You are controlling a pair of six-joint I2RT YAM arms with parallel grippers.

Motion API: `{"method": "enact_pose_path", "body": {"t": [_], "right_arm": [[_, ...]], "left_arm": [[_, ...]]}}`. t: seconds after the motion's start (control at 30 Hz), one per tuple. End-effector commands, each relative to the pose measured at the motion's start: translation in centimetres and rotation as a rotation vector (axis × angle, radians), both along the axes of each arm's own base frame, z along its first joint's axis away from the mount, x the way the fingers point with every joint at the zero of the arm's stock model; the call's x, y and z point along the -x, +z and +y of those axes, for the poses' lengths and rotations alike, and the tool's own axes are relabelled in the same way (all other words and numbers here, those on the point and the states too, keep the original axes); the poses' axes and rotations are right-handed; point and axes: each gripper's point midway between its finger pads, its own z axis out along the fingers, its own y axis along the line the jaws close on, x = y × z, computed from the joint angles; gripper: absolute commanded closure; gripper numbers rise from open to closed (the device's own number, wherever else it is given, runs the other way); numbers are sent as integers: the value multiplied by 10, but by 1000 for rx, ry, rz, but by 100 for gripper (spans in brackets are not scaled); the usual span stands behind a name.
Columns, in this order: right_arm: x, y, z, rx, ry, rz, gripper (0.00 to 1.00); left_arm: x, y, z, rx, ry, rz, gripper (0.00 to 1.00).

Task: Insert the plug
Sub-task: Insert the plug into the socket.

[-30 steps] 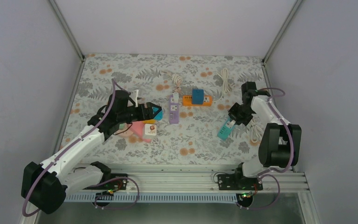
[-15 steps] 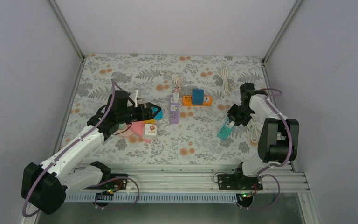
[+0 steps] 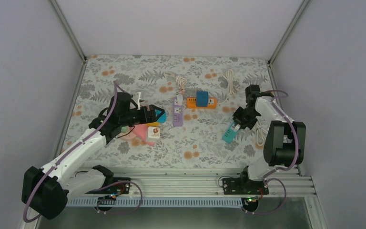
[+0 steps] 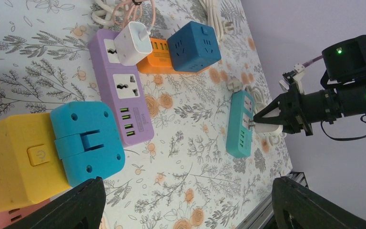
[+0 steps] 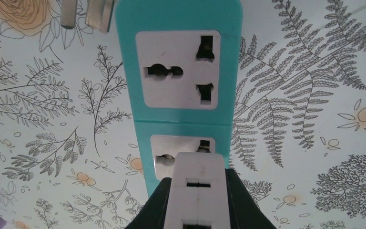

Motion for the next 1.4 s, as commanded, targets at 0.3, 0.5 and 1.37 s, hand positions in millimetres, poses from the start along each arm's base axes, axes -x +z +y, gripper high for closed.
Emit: {"method": "enact_pose_path", "body": {"t": [0.3,0.5,1.37], "right_arm": [[-2,2,0,-5,13,-15,97],[-1,-4,-5,24,20,6,97],[11,-8,4,-28,36,21,97]], "left_arm": [[3,-7,1,-1,-11,12,13],[3,-6,1,-1,-13,12,13],[2,-10,0,2,-15,22,13]]}}
